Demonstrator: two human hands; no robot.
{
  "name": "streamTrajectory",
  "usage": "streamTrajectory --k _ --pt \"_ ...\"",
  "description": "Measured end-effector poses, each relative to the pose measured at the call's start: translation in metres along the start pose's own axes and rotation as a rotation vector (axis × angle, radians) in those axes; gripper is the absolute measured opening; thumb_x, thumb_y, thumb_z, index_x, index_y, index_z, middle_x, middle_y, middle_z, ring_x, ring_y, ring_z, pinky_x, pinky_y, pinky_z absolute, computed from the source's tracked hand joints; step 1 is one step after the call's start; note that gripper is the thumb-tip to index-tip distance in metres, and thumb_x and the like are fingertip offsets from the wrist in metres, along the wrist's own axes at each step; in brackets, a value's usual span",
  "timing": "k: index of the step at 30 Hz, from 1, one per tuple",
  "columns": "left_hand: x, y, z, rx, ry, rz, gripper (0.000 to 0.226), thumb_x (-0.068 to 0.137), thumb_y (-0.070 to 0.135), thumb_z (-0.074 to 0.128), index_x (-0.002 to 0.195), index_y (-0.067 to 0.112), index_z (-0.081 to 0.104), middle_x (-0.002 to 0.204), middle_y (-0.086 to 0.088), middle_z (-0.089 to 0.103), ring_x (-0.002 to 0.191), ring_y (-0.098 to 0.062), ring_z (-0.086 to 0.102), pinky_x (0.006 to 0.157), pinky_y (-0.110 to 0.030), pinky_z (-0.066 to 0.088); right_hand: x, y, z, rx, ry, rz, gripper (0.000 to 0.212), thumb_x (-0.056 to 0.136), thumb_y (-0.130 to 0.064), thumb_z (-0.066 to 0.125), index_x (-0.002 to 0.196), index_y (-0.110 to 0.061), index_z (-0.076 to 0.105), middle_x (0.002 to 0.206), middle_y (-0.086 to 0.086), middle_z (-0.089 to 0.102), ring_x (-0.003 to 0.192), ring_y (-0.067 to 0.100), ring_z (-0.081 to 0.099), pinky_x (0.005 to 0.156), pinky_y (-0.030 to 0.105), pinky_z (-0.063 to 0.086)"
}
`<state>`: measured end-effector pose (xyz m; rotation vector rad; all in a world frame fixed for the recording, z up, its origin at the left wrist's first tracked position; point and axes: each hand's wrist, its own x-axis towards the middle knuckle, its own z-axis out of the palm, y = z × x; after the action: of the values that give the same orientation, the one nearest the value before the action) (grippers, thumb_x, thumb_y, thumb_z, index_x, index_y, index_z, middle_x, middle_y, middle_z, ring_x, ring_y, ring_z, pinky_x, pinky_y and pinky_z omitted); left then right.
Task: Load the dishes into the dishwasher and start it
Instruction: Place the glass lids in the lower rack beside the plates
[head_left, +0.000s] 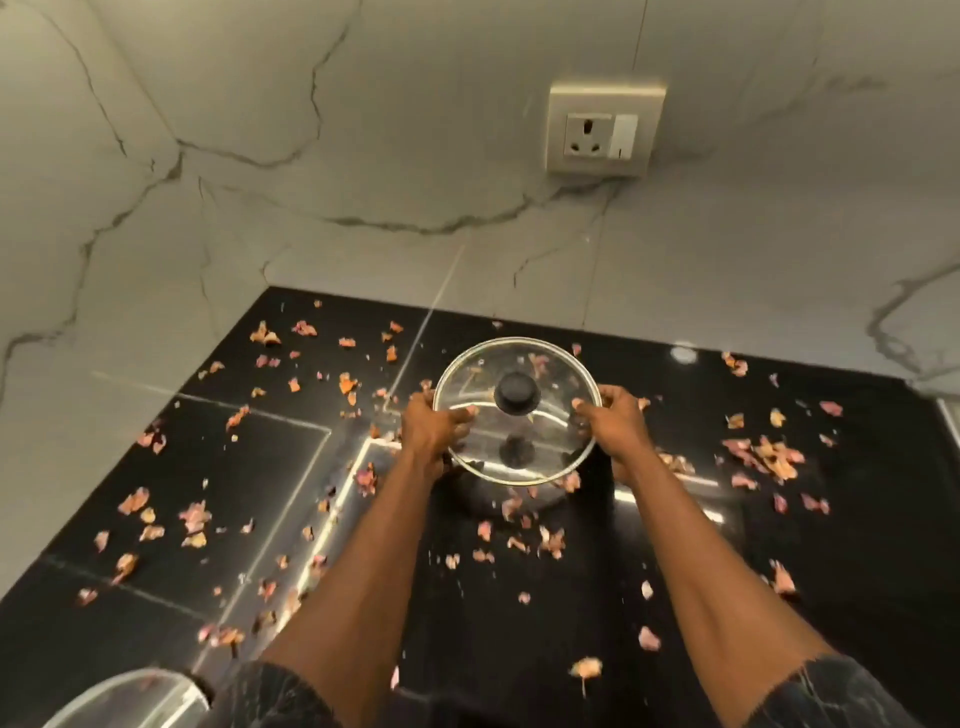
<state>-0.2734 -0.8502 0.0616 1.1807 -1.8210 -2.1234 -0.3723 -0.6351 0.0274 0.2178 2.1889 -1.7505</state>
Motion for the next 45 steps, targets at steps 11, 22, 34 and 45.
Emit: streamTrajectory --k 11,22,34,45 --pt "-0.188 -0.118 -0.028 0.123 -0.321 0.119 0.043 0.084 0.001 0.076 0.115 0.008 0.047 0.081 -0.005 0.066 0.054 -0.009 0.060 0.047 -0.025 0.046 -0.271 0.085 -0.103 0.017 0.225 -0.013 0.024 0.090 -0.023 0.074 0.108 -0.019 0.059 0.083 0.006 0.070 0.052 0.008 0.057 0.050 0.033 0.049" --pt "-0.338 -0.206 0.019 0.588 -0.739 0.334 0.042 0.081 0.028 0.081 0.115 0.031 0.056 0.088 0.007 0.070 0.077 -0.008 0.068 0.070 -0.030 0.056 -0.476 0.191 -0.206 0.013 0.573 0.059 0.027 0.086 -0.039 0.072 0.110 -0.031 0.063 0.088 -0.005 0.071 0.080 0.011 0.070 0.074 0.036 0.057" --pt "-0.480 -0.328 0.166 0.989 -1.109 0.384 0.050 0.081 0.021 0.083 0.122 0.018 0.054 0.092 0.012 0.061 0.084 -0.004 0.060 0.072 -0.022 0.048 -0.623 0.334 -0.361 0.114 0.662 0.243 0.043 0.080 -0.031 0.074 0.117 -0.040 0.055 0.100 0.007 0.066 0.088 0.028 0.069 0.078 0.044 0.061" --pt "-0.520 -0.520 0.359 1.348 -1.353 0.264 0.047 0.074 0.017 0.086 0.112 0.010 0.059 0.096 -0.005 0.067 0.084 -0.019 0.063 0.077 -0.037 0.054 -0.638 0.535 -0.468 0.208 0.965 0.508 0.029 0.090 -0.003 0.070 0.105 -0.024 0.056 0.095 0.015 0.069 0.077 0.019 0.061 0.069 0.035 0.052"
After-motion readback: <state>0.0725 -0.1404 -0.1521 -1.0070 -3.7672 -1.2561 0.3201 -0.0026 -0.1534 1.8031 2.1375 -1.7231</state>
